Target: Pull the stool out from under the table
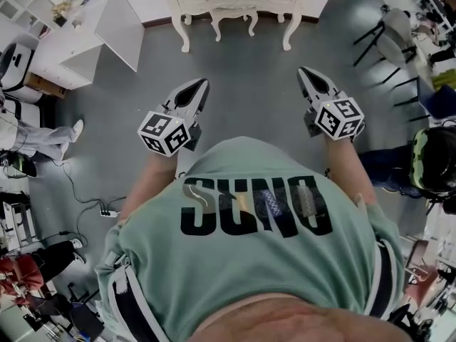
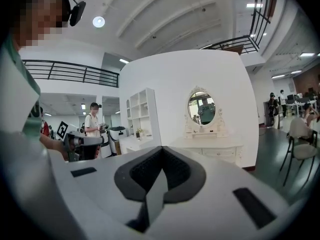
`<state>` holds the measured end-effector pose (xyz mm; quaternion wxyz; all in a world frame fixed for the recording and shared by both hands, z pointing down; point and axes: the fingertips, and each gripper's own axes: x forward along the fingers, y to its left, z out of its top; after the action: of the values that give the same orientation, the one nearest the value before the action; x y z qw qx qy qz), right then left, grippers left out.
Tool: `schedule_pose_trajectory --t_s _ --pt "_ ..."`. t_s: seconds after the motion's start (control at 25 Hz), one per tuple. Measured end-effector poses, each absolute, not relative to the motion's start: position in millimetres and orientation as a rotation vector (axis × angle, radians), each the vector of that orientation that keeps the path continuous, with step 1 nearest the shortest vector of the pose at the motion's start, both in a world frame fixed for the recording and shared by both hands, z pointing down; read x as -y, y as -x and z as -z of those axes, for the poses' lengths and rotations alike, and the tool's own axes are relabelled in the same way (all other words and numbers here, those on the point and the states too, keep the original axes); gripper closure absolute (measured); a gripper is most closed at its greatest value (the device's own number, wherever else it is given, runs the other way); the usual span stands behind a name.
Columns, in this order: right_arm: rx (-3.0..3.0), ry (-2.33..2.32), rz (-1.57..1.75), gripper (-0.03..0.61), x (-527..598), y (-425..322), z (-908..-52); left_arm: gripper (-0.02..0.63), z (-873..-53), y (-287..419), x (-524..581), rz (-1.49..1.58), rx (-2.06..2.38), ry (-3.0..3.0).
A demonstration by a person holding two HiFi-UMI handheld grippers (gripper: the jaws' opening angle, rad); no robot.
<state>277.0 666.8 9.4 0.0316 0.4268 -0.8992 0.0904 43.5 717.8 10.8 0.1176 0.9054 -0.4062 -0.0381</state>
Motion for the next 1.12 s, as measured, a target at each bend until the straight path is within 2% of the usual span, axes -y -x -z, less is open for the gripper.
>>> schedule_pose_trajectory --t_s 0.64,0.92,1.12 --pt "2.776 -1.204 -0.244 0.591 -659 -350 -23 0.615 -30 -134 -700 0.14 1.186 -2.631" --pt "2.772 -1.156 -0.274 0.591 -596 -312 -40 0.615 -50 -99 -638 0.147 1.195 -2.583" --pt "2.766 -1.17 -0.254 0.591 -510 -261 -56 0.615 -71 -51 -545 0.147 1.155 -2.612"
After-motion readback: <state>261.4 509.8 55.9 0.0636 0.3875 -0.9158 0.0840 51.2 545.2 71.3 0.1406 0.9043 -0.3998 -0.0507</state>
